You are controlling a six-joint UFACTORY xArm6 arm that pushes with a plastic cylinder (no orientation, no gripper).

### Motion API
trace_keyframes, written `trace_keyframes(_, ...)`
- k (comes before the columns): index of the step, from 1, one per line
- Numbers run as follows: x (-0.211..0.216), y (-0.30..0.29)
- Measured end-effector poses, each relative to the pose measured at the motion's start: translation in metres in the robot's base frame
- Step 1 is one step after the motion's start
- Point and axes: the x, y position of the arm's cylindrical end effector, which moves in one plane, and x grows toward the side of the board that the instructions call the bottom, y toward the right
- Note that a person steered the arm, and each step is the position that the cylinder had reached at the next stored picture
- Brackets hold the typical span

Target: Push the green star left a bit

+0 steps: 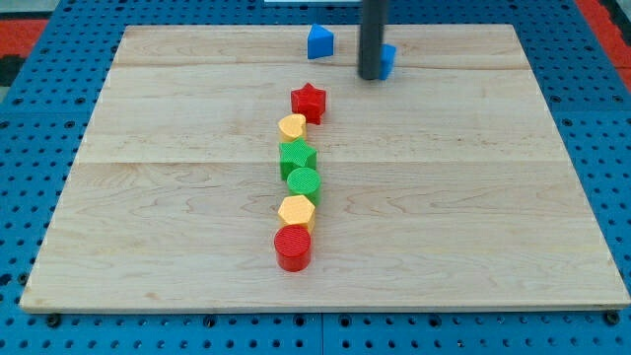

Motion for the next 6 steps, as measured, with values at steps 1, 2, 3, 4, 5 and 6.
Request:
trace_keyframes(1,-0.032,0.02)
trace_keyframes(2,0.025,0.02)
trace_keyframes(3,0.105,-0.004)
trace_keyframes(4,0.121,-0.069)
trace_keyframes(5,0.155,-0.084)
trace_keyframes(6,0.177,-0.135)
